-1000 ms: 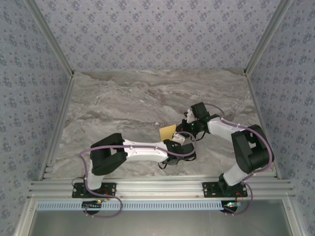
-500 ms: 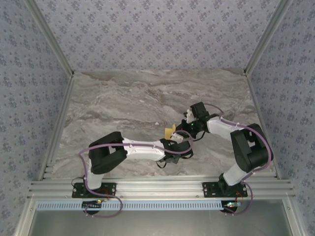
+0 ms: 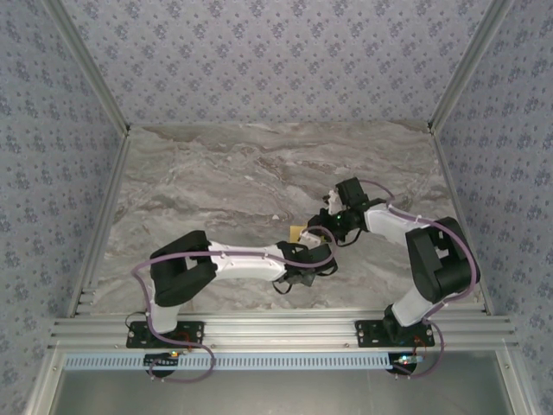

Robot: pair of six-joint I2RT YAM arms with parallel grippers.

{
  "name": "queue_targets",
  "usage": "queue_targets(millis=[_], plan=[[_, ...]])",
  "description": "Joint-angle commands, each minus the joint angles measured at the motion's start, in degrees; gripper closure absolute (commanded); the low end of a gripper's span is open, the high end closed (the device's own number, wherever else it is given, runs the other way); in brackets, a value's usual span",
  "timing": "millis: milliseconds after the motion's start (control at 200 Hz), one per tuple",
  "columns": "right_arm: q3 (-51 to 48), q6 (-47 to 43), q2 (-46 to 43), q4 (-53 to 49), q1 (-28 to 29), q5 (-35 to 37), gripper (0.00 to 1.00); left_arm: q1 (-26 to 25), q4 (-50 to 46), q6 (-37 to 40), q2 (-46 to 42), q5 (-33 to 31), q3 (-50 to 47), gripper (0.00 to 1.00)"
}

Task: Fold a paper plane with a square sheet of paper (fold left side to right side)
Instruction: Fold the wing for the fifth time at the center of the table.

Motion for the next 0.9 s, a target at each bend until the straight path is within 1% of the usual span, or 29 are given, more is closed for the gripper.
queue_targets(millis=[0, 135, 195, 320, 510, 670, 894], plan=[[1.6, -2.9, -4.9, -0.4, -1.8, 1.1, 0.59, 1.4, 2.6, 0.1, -3.5, 4.6, -1.2, 0.93], [0.1, -4.5, -9.1, -0.8, -4.4, 2.6, 0.45, 3.0, 6.1, 0.2, -4.2, 9.2, -2.8, 0.93], [-1.0, -4.8, -11.0, -1.0, -5.4, 3.7, 0.36, 3.7, 7.0, 0.1, -4.1, 11.2, -3.0, 0.94], [-3.5, -6.3, -14.4, -1.6, -7.1, 5.9, 0.27, 5.3, 9.1, -0.4, -3.8, 15.2, -3.4, 0.94], [-7.6, -9.6, -16.6, -1.5, -7.7, 6.8, 0.26, 8.1, 14.3, -1.7, -4.0, 21.6, -5.7, 0.94], [-12.0, -9.5, -16.7, 4.0, -7.6, 4.5, 0.27, 10.8, 21.7, -4.3, -4.7, 27.5, -9.3, 0.94], [-16.7, -8.6, -16.4, 11.1, -6.5, 1.6, 0.3, 14.8, 35.2, -9.8, -7.0, 34.9, -16.7, 0.94]])
